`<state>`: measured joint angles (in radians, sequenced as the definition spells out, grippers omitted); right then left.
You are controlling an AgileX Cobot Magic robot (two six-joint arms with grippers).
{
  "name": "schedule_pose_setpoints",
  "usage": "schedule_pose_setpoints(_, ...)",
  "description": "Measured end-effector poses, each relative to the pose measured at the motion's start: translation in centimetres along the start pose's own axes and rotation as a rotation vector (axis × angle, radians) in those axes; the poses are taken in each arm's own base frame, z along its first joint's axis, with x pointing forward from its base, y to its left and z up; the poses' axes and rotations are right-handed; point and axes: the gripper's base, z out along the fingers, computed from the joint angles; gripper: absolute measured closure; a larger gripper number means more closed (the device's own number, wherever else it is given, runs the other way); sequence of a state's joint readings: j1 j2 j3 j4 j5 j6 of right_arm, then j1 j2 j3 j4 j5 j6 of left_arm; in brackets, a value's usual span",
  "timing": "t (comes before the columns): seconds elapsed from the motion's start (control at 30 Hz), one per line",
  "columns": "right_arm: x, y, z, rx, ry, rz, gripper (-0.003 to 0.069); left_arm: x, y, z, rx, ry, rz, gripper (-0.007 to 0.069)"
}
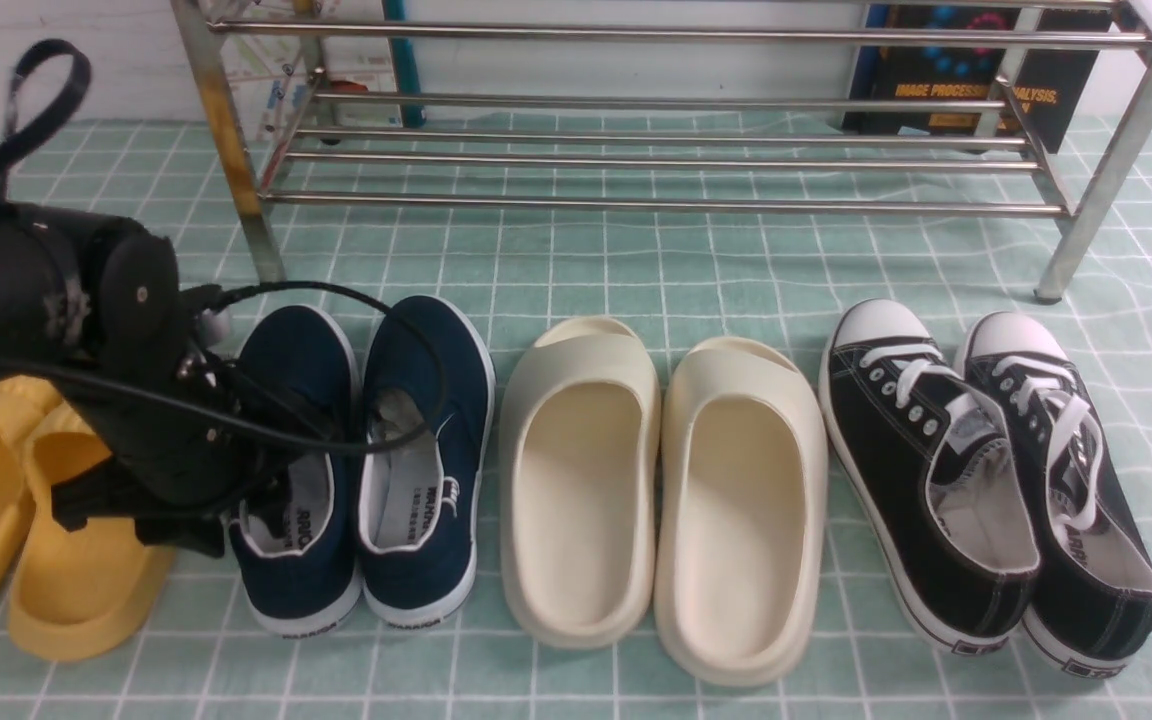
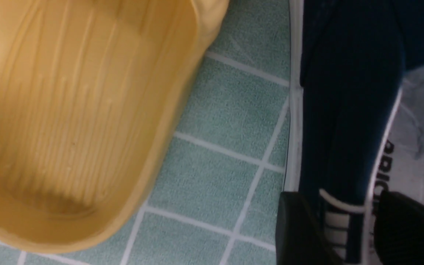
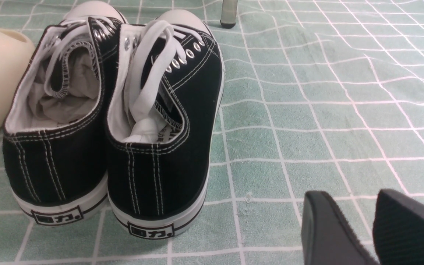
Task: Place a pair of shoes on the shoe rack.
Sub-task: Use the left arm to grab the shoe closest to it, then use the left arm to put a shoe into the shoe rack
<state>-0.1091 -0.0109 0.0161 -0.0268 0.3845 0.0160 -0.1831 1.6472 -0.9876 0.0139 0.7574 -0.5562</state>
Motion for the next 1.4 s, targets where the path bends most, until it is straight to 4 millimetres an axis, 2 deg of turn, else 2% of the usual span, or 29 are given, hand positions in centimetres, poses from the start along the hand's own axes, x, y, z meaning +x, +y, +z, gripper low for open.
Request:
schedule_pose_setpoints(0.07,0.0,0.0,0.0,0.0,0.0,0.0,0.0419,0.0,0.0,0.3,-0.003,0.006,-0.001,0.0325)
schedule_pose_setpoints(0.2,0.0,0.0,0.0,0.0,0.0,0.0,0.0419,-0.1,-0.1,0.2,-0.002,0.005,0.022,0.0461)
schedule_pose_setpoints(0.23,0.0,0.0,0.0,0.0,0.0,0.0,0.0419,-0.1,-0.1,0.2,-0.003,0.006,0.022,0.047)
schedule_pose_setpoints(0.27,0.0,0.0,0.0,0.0,0.0,0.0,0.0419,-0.2,-0.1,-0.6,0.001,-0.004,0.04,0.0552)
schedule_pose_setpoints(0.3,0.0,0.0,0.0,0.0,0.0,0.0,0.0419,-0.2,-0.1,-0.7,0.001,-0.005,0.042,0.0552)
schedule_pose_setpoints(0.33,0.0,0.0,0.0,0.0,0.0,0.0,0.0419,-0.3,-0.1,-2.0,0.007,-0.016,0.06,0.061)
schedule_pose_setpoints(0.37,0.0,0.0,0.0,0.0,0.0,0.0,0.0419,-0.3,-0.1,-2.4,0.01,-0.022,0.066,0.0612)
schedule_pose_setpoints(0.5,0.0,0.0,0.0,0.0,0.0,0.0,0.0419,-0.8,-0.5,-8.2,0.056,-0.089,0.147,0.0606)
schedule_pose_setpoints(0.53,0.0,0.0,0.0,0.0,0.0,0.0,0.0419,-0.9,-0.6,-8.4,0.057,-0.091,0.147,0.0606)
schedule_pose_setpoints(0.57,0.0,0.0,0.0,0.0,0.0,0.0,0.0419,-1.4,-1.0,-10.2,0.09,-0.131,0.182,0.0606)
schedule_pose_setpoints(0.67,0.0,0.0,0.0,0.0,0.0,0.0,0.0419,-2.9,-2.1,-12.9,0.14,-0.208,0.239,0.0606)
schedule_pose_setpoints(0.7,0.0,0.0,0.0,0.0,0.0,0.0,0.0419,-3.1,-2.2,-12.9,0.14,-0.207,0.243,0.0606)
schedule_pose_setpoints(0.77,0.0,0.0,0.0,0.0,0.0,0.0,0.0419,-4.7,-3.2,-12.7,0.139,-0.205,0.259,0.0606)
schedule_pose_setpoints(1.03,0.0,0.0,0.0,0.0,0.0,0.0,0.0419,-10.9,-5.5,-7.6,0.129,-0.138,0.194,0.0606)
schedule_pose_setpoints(1.2,0.0,0.0,0.0,0.0,0.0,0.0,0.0419,-14.5,-6.2,-6.5,0.165,-0.191,0.159,0.0606)
schedule_pose_setpoints(1.4,0.0,0.0,0.0,0.0,0.0,0.0,0.0419,-17.3,-7.7,-5.3,0.215,-0.284,0.157,0.0606)
